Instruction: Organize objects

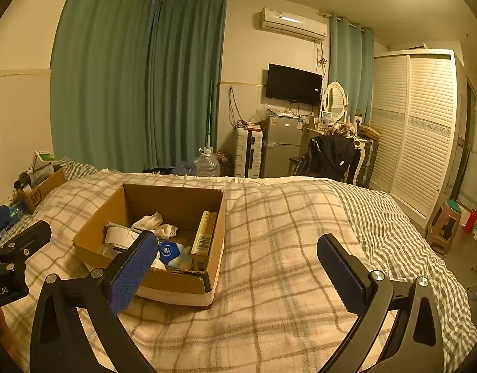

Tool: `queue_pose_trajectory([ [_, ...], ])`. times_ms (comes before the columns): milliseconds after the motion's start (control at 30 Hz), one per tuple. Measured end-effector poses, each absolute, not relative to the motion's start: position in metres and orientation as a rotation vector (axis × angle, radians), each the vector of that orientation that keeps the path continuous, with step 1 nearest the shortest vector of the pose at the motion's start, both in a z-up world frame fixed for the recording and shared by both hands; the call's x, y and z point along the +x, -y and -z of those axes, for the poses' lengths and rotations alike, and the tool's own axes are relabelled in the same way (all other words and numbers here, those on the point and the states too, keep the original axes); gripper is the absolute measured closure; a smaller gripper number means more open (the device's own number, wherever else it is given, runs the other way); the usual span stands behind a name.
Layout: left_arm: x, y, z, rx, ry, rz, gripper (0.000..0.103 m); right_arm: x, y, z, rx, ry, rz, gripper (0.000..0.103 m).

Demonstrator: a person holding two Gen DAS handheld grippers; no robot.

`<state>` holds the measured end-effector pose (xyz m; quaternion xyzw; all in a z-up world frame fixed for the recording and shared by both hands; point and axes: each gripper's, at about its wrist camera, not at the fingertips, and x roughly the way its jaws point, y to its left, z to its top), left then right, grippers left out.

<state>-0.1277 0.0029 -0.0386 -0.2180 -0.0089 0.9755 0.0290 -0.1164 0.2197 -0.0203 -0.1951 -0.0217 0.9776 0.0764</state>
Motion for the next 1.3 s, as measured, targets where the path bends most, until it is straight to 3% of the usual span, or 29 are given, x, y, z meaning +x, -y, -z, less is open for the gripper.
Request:
queue_pose_trajectory([
  [1300, -0.1282, -0.0025, 0.0385, -0.684, 0.014, -3.013, 0.000, -0.1209, -0.2206, 0.0277, -0.623, 0.085, -2.914, 0.000],
])
